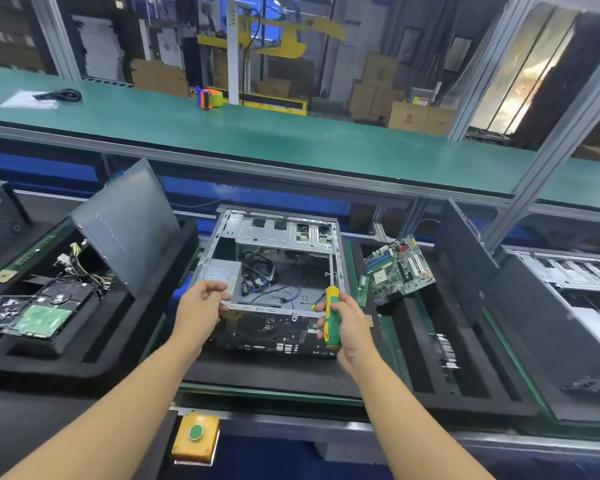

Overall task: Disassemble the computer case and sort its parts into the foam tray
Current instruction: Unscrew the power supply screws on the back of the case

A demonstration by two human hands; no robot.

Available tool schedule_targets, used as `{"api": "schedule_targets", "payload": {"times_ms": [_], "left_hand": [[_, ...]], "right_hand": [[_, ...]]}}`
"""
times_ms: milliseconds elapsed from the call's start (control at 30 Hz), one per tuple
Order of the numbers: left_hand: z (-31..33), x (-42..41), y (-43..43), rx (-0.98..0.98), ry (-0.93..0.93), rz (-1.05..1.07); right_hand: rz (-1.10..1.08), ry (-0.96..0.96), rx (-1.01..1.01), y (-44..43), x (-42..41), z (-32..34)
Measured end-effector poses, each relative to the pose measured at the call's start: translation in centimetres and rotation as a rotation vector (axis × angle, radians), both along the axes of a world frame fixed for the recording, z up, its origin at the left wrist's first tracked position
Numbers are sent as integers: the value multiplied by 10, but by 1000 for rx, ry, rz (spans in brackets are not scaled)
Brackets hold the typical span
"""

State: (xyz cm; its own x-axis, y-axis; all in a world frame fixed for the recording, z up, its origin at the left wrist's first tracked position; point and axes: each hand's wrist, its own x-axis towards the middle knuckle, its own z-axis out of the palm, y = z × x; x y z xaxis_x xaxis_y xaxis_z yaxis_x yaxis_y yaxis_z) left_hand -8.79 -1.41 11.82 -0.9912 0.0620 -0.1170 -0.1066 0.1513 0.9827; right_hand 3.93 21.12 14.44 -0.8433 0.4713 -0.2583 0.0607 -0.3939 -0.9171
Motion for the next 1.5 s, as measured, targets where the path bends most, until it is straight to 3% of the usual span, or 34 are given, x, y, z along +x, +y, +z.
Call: {"api": "schedule_targets", "payload": {"times_ms": [300, 367, 500, 567, 633, 700, 900, 1067, 1333, 1500], "left_hand": [[-6, -9, -30, -162, 109, -90], [-3, -10, -33, -299, 175, -142], [-1, -31, -34, -780, 273, -291], [-1, -41, -34, -768, 141, -309], [-3, -50, -31, -637, 2, -318], [-7, -57, -26, -620, -45, -324], [-14, -59, -19, -839, -1, -224], [-15, -41, -8, -892, 2, -231], [-11, -23, 1, -950, 61, -382], [-4, -10, 4, -1063, 130, -496]], "right_hand": [[31, 47, 44, -22, -3, 1], [45, 62, 62, -25, -3, -1], [40, 113, -13, -27, -13, -7], [49, 101, -27, -27, -20, -11], [67, 70, 5, -25, -26, -17], [72, 32, 65, -25, -30, -22], [101, -88, 169, -19, -46, -31], [94, -149, 329, -17, -54, -31], [11, -217, 445, -10, -47, -25], [3, -222, 371, -35, -38, -29]]}}
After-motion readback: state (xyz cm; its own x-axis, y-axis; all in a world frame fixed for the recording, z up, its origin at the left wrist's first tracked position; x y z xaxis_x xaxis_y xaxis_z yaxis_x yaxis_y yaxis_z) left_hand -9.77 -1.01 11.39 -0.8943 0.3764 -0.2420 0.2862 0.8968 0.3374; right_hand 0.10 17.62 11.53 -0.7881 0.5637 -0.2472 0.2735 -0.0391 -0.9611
